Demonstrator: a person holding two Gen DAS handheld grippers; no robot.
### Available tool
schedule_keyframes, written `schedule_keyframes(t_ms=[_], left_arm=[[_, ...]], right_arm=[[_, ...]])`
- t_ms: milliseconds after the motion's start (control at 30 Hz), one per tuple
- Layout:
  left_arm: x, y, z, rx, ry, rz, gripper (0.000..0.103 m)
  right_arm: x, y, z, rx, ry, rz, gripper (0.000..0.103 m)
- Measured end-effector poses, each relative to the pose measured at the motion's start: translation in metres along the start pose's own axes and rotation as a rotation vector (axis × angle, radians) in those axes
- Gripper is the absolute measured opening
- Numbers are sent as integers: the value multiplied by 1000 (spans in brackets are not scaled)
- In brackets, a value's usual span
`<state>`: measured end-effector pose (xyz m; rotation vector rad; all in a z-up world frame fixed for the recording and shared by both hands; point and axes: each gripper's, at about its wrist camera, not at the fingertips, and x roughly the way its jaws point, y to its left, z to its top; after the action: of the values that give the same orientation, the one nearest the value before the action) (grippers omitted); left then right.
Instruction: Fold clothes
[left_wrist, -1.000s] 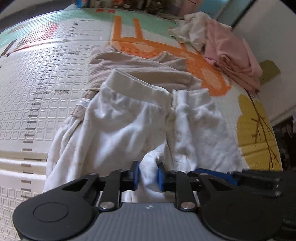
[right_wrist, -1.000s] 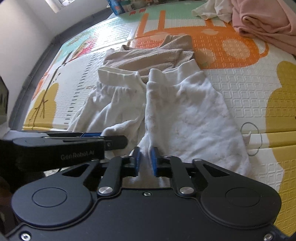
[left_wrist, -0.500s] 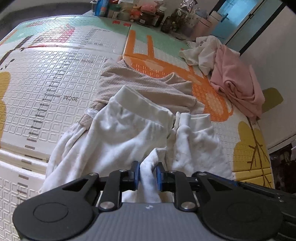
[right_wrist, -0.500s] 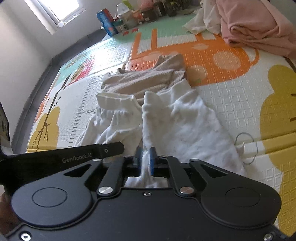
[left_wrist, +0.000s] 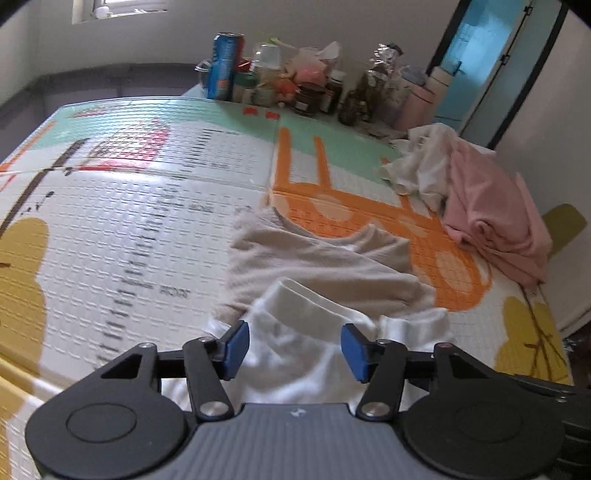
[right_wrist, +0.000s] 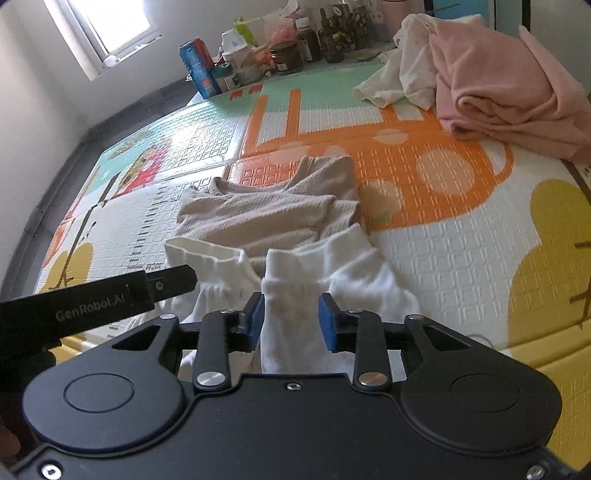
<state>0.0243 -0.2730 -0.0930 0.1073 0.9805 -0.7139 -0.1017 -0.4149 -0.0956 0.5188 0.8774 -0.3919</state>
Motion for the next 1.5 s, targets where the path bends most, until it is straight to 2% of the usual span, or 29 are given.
schedule_keyframes(t_ms=[167,333,400,467,533,567,667,867,1000,1300,1500], left_arm=[[19,6,3,51,31,20,60],[28,12,3,65,51,-50,59],[28,13,3,72,52,-80,55],[28,12,2,80,56,-92,41],[28,12,2,86,63,-88,33],[28,12,2,87,63,-88,31],[26,14,1,80,63,-97,25],[18,20,3,54,55,-109,17],[5,23,4,28,26,-126,15],[-35,25,14,18,-91,-181,15],[-50,24,28,24,-178,-204,15]], right_arm=[[17,10,5,-46,8,-54,31],[27,15,5,-69,23,-53,31],[28,16,5,-67,28,-46,31],[28,15,5,-59,33,-29,28],[30,14,5,-58,42,-18,21],[32,13,5,-58,46,-13,15],[32,14,4,-64,51,-8,8],[25,10,3,-38,31,-5,3],[10,6,5,-14,-4,7,2],[-42,-4,10,79,-132,63,1],[-68,3,22,71,-235,86,1]])
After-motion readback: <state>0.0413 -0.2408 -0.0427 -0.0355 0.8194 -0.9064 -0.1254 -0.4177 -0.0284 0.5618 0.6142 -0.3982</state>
